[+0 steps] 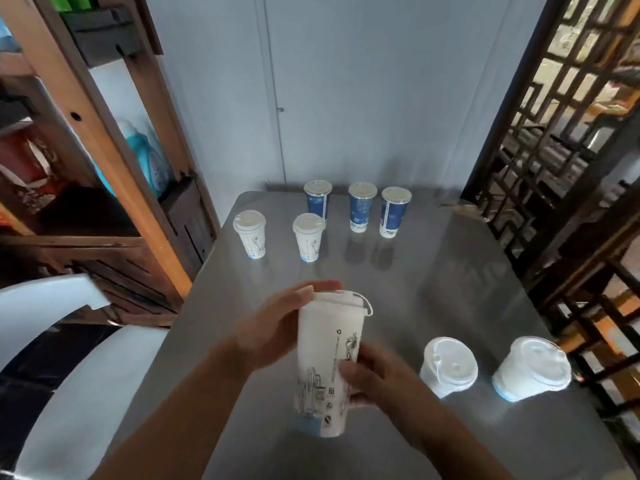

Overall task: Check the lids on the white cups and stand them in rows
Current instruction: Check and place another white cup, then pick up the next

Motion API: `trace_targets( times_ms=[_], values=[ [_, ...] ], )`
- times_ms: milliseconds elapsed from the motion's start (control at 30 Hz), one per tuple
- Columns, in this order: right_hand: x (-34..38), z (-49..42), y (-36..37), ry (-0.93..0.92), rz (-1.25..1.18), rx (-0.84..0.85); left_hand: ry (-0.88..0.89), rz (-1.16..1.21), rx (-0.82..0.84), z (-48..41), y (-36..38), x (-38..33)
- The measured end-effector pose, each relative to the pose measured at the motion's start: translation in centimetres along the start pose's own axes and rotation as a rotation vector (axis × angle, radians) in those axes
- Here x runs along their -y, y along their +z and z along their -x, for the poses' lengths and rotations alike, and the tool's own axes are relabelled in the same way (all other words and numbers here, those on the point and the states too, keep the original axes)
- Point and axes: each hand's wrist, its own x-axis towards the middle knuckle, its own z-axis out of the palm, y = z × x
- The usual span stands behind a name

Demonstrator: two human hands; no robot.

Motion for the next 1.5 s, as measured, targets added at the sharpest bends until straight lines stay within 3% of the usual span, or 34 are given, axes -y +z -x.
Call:
trace_targets(
  times_ms=[133, 200, 367, 567, 933, 1267, 1500],
  values=[
    [0.5, -1.0, -3.5, -0.006, 0.041, -0.095, -0.002, -0.004, -0.11, -3.0, 1.8, 1.4],
    [0.4, -2.2, -5.2, 0.004, 0.134, -0.174, -0.027, -0.129, -0.163, -4.3, 1.5, 2.1],
    [0.5, -7.2, -9.3, 0.033, 0.277, -0.221, -0.012, -0.495, -0.15, -8.3, 0.1, 4.0],
    [-0.2, -16.7, -15.7, 0.072, 0.498, -0.227, 0.007, -0.693, -0.134, -17.8, -3.5, 4.6],
    [-5.6, -32.7, -23.8, 0.071, 0.844, -0.222, 0.103, -0.77, -0.221, -33.5, -11.2, 10.1],
    [-8.8, -37.0, -25.2, -0.086, 0.771, -0.359, 0.151, -0.782, -0.252, -38.0, -13.4, 12.1],
    [-9.9, -37.5, -25.7, -0.088, 0.766, -0.358, 0.135, -0.797, -0.231, -38.7, -13.8, 12.9]
  ],
)
